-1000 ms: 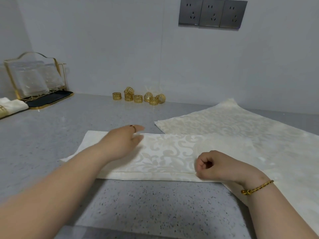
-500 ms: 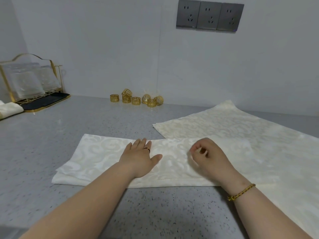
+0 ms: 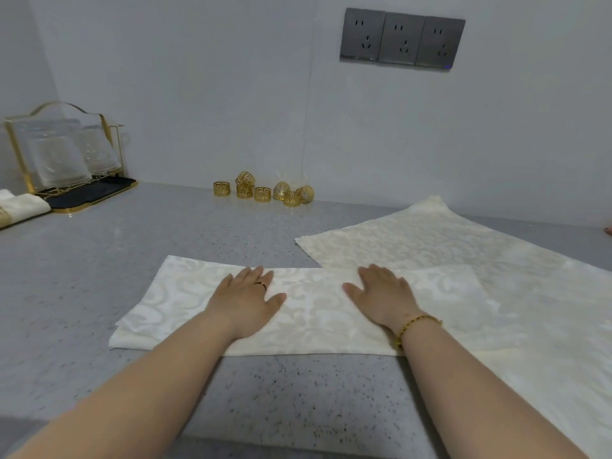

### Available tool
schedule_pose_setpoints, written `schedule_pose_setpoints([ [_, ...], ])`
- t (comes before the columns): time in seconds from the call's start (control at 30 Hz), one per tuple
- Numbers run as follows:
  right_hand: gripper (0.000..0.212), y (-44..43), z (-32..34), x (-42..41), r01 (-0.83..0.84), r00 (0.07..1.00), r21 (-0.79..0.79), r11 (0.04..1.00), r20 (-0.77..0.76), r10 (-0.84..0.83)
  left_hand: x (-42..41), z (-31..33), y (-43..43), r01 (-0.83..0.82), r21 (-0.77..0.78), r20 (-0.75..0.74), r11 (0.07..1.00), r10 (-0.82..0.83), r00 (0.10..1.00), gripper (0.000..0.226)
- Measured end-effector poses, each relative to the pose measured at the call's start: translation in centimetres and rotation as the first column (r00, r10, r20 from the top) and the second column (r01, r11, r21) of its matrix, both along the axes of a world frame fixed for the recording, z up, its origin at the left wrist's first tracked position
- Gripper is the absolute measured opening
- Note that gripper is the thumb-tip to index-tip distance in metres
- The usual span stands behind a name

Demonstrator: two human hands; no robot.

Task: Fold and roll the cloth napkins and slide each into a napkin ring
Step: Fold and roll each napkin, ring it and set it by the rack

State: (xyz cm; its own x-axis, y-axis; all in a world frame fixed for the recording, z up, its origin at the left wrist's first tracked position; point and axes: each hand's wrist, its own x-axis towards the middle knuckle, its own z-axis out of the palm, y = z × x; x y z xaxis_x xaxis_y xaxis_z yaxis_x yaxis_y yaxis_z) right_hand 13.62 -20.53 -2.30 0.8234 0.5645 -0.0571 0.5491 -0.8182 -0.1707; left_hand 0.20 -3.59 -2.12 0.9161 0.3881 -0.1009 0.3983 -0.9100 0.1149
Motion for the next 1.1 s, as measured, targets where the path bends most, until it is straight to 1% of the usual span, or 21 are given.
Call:
schedule_pose_setpoints([
  [0.17, 0.064, -6.5, 0.2, 3.3, 0.203, 0.979, -0.067, 0.977, 0.032, -0.201, -4.4, 0.4, 5.8, -0.164, 0.063, -0.070, 0.984, 0.169, 0.983, 0.062],
  [0.27, 0.058, -7.8, 0.2, 3.4, 0.279, 0.960, -0.043, 0.959, 0.034, -0.278, -6.2, 0.2, 7.4, -0.236, 0.088, -0.082, 0.968, 0.243, 0.967, 0.061],
  [0.33, 0.052, -7.2, 0.5, 2.4, 0.301, 0.951, -0.063, 0.952, 0.097, -0.294, -6.3, 0.1, 7.4, -0.249, 0.098, -0.071, 0.963, 0.256, 0.964, 0.061],
  [0.37, 0.052, -6.6, 0.7, 1.6, 0.279, 0.951, -0.059, 0.958, 0.157, -0.267, -6.2, 0.0, 7.4, -0.249, 0.102, -0.068, 0.963, 0.257, 0.964, 0.061],
  [0.4, 0.054, -5.7, 1.1, 0.6, 0.213, 0.958, -0.021, 0.977, 0.203, -0.205, -6.2, 0.0, 7.3, -0.249, 0.104, -0.065, 0.963, 0.256, 0.964, 0.061],
  [0.43, 0.057, -4.6, 1.5, -0.6, 0.099, 0.971, 0.062, 0.993, 0.213, -0.110, -6.1, -0.1, 7.4, -0.250, 0.106, -0.061, 0.962, 0.258, 0.964, 0.061],
  [0.47, 0.057, -3.4, 2.0, -2.0, -0.039, 0.983, 0.155, 0.987, 0.186, 0.009, -6.1, -0.1, 7.4, -0.251, 0.108, -0.057, 0.962, 0.258, 0.964, 0.062],
  [0.5, 0.055, -2.1, 2.4, -3.7, -0.179, 0.980, 0.244, 0.953, 0.134, 0.150, -6.1, -0.1, 7.5, -0.252, 0.108, -0.055, 0.962, 0.259, 0.964, 0.061],
  [0.53, 0.050, -0.8, 2.7, -5.4, -0.310, 0.951, 0.295, 0.904, 0.086, 0.298, -6.1, -0.2, 7.5, -0.256, 0.105, -0.053, 0.961, 0.262, 0.964, 0.061],
  [0.6, 0.041, 1.5, 2.3, -8.1, -0.508, 0.853, 0.315, 0.802, 0.053, 0.520, -6.1, -0.1, 7.5, -0.261, 0.092, -0.050, 0.961, 0.267, 0.963, 0.061],
  [0.63, 0.038, 2.2, 1.8, -9.0, -0.558, 0.818, 0.319, 0.766, 0.055, 0.573, -6.0, -0.1, 7.5, -0.260, 0.086, -0.054, 0.962, 0.265, 0.963, 0.061],
  [0.67, 0.037, 2.7, 1.4, -9.5, -0.580, 0.801, 0.326, 0.747, 0.057, 0.596, -6.0, 0.0, 7.5, -0.255, 0.080, -0.057, 0.964, 0.260, 0.964, 0.062],
  [0.73, 0.033, 2.9, 0.7, -9.6, -0.574, 0.797, 0.377, 0.727, 0.052, 0.602, -6.0, 0.2, 8.0, -0.241, 0.039, -0.058, 0.970, 0.242, 0.968, 0.061],
  [0.77, 0.030, 2.7, 0.6, -9.5, -0.555, 0.803, 0.414, 0.722, 0.042, 0.594, -6.0, 0.5, 8.4, -0.235, -0.027, -0.037, 0.972, 0.234, 0.972, 0.060],
  [0.8, 0.028, 2.5, 0.6, -9.3, -0.543, 0.807, 0.438, 0.717, 0.034, 0.590, -6.1, 0.8, 8.8, -0.235, -0.131, 0.006, 0.963, 0.238, 0.971, 0.057],
  [0.87, 0.025, 2.2, 0.6, -9.2, -0.553, 0.800, 0.436, 0.710, 0.039, 0.599, -6.0, 1.7, 9.4, -0.237, -0.360, 0.126, 0.902, 0.298, 0.946, 0.050],
  [0.9, 0.025, 2.1, 0.6, -9.2, -0.565, 0.795, 0.428, 0.706, 0.051, 0.605, -5.9, 2.1, 9.7, -0.237, -0.419, 0.184, 0.876, 0.338, 0.923, 0.047],
  [0.97, 0.025, 2.2, 0.6, -9.3, -0.585, 0.786, 0.409, 0.700, 0.073, 0.614, -5.4, 2.5, 10.4, -0.263, -0.431, 0.247, 0.863, 0.394, 0.886, 0.044],
  [1.0, 0.024, 2.2, 0.6, -9.4, -0.594, 0.781, 0.405, 0.695, 0.083, 0.619, -5.1, 2.6, 10.6, -0.279, -0.416, 0.249, 0.865, 0.404, 0.880, 0.045],
  [1.03, 0.023, 2.2, 0.5, -9.4, -0.603, 0.776, 0.403, 0.688, 0.094, 0.624, -4.8, 2.7, 10.8, -0.293, -0.397, 0.227, 0.870, 0.402, 0.887, 0.047],
  [1.1, 0.021, 2.3, 0.4, -9.3, -0.615, 0.765, 0.413, 0.672, 0.106, 0.635, -4.1, 2.6, 11.2, -0.325, -0.308, 0.128, 0.894, 0.377, 0.917, 0.054],
])
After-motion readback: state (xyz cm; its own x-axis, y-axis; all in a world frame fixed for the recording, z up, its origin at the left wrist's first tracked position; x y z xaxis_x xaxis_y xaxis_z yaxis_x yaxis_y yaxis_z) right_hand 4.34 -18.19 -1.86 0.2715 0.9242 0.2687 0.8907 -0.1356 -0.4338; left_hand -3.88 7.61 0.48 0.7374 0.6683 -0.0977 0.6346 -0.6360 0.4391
